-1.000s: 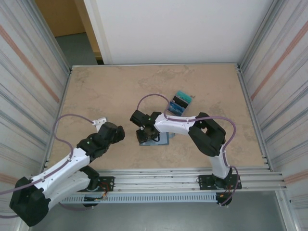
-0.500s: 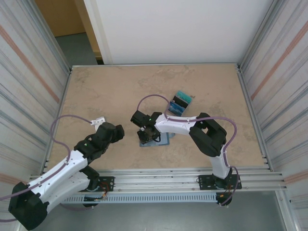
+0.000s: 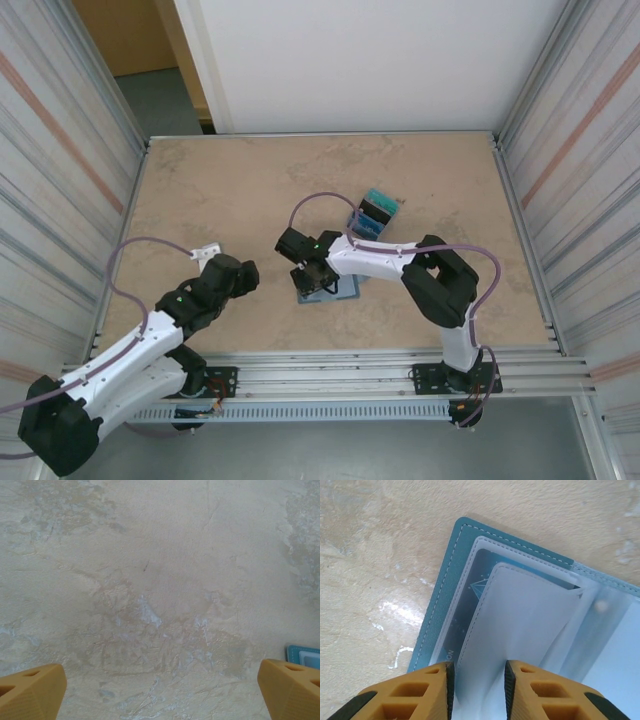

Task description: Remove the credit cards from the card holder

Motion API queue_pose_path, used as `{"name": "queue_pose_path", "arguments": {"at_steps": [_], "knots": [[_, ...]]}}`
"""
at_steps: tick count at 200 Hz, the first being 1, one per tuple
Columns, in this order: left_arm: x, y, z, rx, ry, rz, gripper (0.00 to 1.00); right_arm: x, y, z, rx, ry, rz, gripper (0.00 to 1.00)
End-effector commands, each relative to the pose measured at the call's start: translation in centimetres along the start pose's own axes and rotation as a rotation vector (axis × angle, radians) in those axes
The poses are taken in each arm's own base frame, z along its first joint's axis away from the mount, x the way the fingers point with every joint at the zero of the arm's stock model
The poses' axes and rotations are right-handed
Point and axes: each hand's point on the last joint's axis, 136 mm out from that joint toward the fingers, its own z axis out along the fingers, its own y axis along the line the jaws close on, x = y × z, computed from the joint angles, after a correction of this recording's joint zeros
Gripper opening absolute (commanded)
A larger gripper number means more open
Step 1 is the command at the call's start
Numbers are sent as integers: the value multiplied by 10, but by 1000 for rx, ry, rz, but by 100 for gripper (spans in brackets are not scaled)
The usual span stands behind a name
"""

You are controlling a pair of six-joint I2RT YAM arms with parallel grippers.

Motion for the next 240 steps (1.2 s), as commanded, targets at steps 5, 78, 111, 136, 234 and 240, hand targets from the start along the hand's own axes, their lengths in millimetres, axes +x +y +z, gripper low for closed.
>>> {"name": "queue_pose_path", "arguments": {"at_steps": [5, 78, 111, 136, 234, 240], "knots": [[-12, -7, -3, 22, -23, 9, 99, 0, -16, -12, 41, -16, 18, 34], [-16, -17, -3, 48, -18, 24, 99, 0, -37, -20, 94, -33, 48, 41], [-15, -22, -2, 65, -5, 38, 99, -1, -45, -24, 104, -42, 60, 43], [-13, -27, 1, 76, 12, 56, 99, -2, -51, -28, 111, -55, 75, 46], [-14, -63, 4, 88, 26, 217, 99, -2, -81, -43, 146, -85, 135, 39], [-14, -66, 4, 93, 23, 230, 99, -2, -84, -44, 149, -88, 141, 38]]}}
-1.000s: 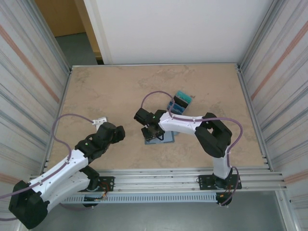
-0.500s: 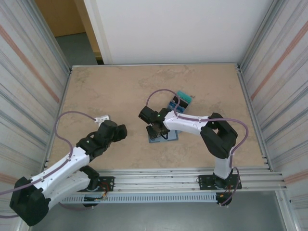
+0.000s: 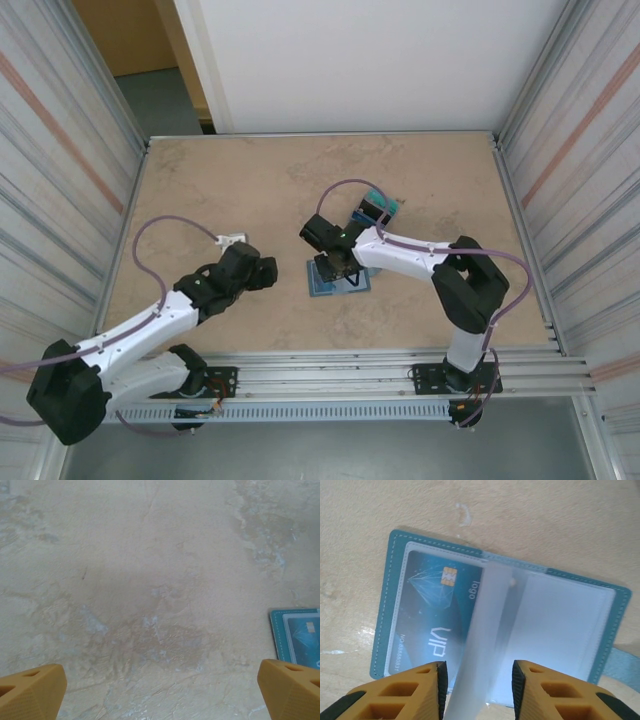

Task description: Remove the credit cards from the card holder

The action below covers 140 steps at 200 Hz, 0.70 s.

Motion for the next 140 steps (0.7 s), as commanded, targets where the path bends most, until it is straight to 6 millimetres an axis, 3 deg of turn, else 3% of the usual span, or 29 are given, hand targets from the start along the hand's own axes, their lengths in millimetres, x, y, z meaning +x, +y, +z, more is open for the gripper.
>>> {"name": "queue_pose_path", "arguments": {"at_steps": [1, 97, 140], "knots": [[-16, -12, -4, 7, -44, 57, 99, -1, -18, -11, 38, -20, 31, 38], [-2, -64, 16, 92, 26, 207, 99, 15, -65, -1, 76, 8, 136, 29], [13, -80, 31, 95, 77, 251, 99, 25, -69, 13, 48, 45, 173, 26]]}}
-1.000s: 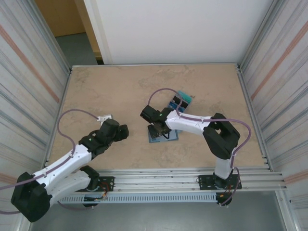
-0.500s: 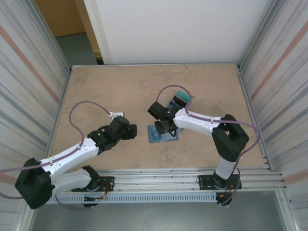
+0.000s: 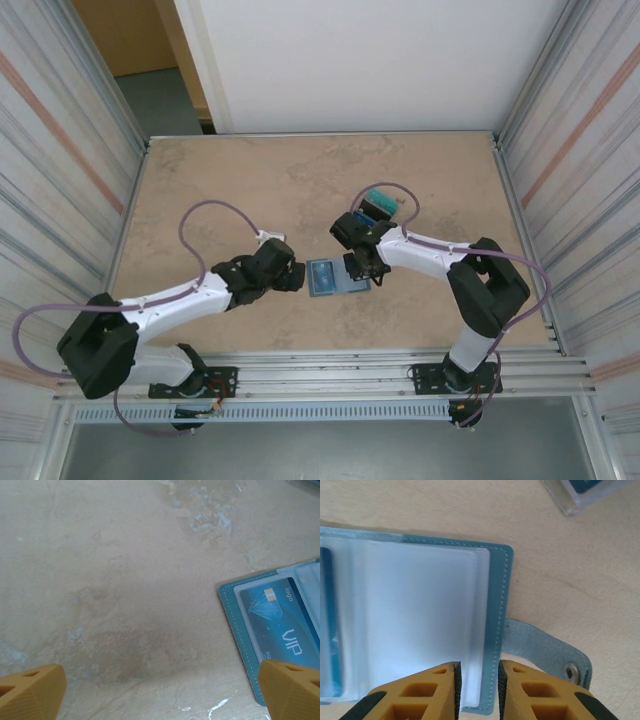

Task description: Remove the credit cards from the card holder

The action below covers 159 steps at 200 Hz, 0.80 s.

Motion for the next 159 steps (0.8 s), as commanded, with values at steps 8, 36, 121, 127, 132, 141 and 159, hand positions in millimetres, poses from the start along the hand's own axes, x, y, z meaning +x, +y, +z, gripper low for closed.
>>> {"name": "queue_pose_path", "arguments": {"at_steps": [8, 36, 121, 127, 132, 141, 159], "knots": [[-7, -16, 6, 23, -2, 32, 99, 1, 1, -1, -40, -4, 52, 25], [-2, -21, 14, 13, 21, 56, 99, 0, 1, -3, -48, -6, 64, 24], [9, -27, 37, -17, 66, 97, 99, -15, 18, -39, -223, -72, 115, 21], [10, -28, 38, -18, 68, 99, 99, -16, 21, -40, -247, -68, 118, 21], [10, -28, 40, -18, 71, 101, 99, -17, 25, -40, -267, -66, 121, 20], [11, -29, 41, -19, 75, 105, 99, -18, 31, -40, -305, -59, 125, 18], [12, -31, 45, -21, 80, 111, 99, -19, 41, -38, -360, -41, 132, 15]]}}
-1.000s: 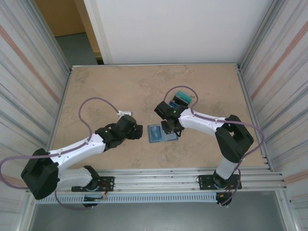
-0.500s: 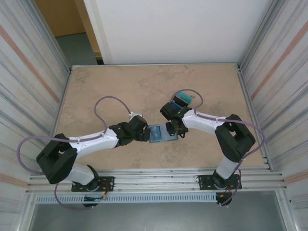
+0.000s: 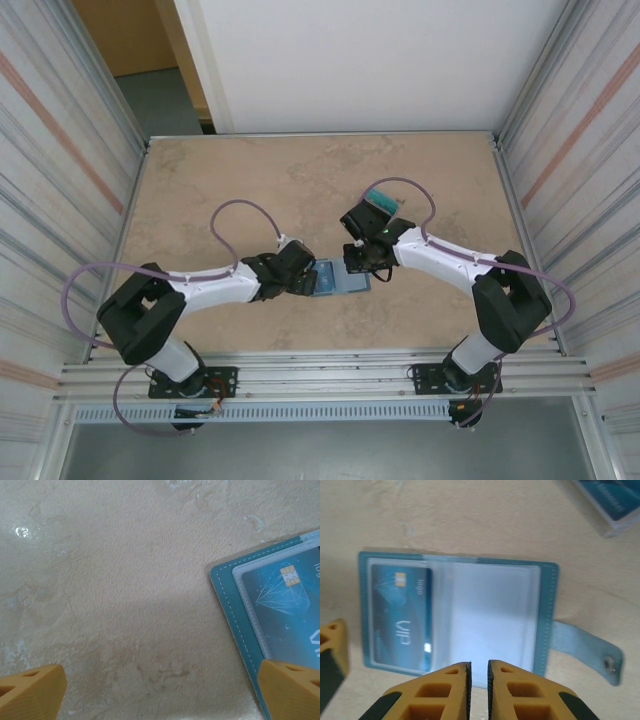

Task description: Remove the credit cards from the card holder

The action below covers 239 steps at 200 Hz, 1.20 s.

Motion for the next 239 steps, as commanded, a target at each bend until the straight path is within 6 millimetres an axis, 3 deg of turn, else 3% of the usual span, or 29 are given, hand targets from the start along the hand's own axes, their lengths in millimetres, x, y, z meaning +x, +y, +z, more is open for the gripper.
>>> {"name": "queue_pose_path", "arguments": {"at_steps": [1, 82, 239], "knots": [[-10, -10, 1, 13, -27, 16, 99, 0, 17, 3, -109, 28, 42, 15], [2, -8, 11, -3, 6, 15, 99, 0, 41, 35, -231, 109, 80, 12], [21, 3, 19, -53, 66, 30, 99, 15, 35, 65, -247, 185, 142, 18]]}}
